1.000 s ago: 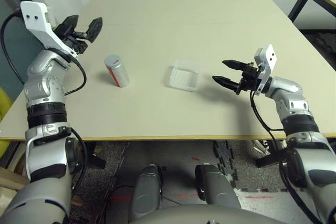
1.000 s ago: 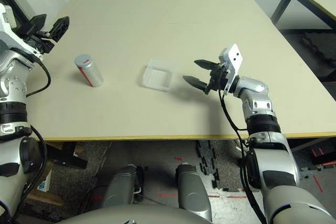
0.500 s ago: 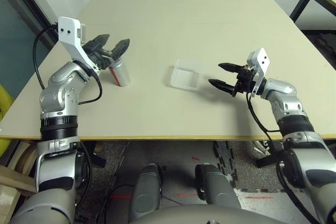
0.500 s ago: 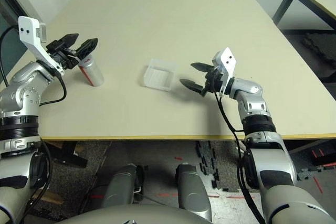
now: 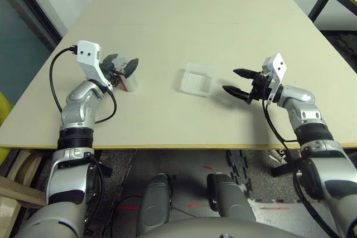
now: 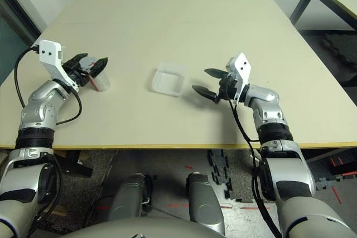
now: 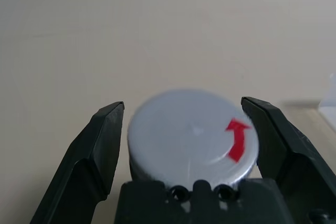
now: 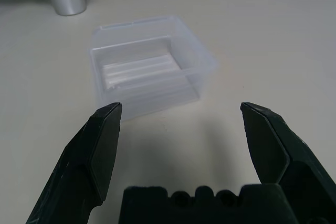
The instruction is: Pour the medicine from the bottle into the box.
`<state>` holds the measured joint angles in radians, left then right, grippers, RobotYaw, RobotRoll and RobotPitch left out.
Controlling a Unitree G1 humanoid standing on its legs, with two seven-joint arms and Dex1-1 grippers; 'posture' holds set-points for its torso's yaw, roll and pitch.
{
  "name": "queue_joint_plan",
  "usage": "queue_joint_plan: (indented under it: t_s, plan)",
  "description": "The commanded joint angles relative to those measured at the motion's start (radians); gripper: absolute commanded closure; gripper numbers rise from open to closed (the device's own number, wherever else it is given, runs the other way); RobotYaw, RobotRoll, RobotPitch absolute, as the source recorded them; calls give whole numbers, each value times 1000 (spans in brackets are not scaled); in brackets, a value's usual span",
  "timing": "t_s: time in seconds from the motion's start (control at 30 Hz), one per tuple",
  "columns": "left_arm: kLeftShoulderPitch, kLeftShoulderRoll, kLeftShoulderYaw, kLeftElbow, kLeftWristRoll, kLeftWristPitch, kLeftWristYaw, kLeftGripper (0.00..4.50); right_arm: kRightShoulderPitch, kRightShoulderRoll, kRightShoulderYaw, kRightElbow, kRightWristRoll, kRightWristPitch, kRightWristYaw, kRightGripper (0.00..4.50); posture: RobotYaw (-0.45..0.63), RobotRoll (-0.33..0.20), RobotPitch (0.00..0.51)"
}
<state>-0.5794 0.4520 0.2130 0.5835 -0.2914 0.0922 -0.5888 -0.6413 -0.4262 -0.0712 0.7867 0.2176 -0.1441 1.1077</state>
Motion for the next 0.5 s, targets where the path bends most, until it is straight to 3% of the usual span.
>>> queue_joint_plan:
  t_s: [0.03,0.5]
  plan:
    - [-10,-9,-14,66,35,-65,2,24,-6,-5,5,17,-9,-11,-4,0,-63,0,109]
    - [-76,-40,-37,268,88,-234,-11,24,-7,-3,3,27,-14,-18,-17,0,-74,0,98]
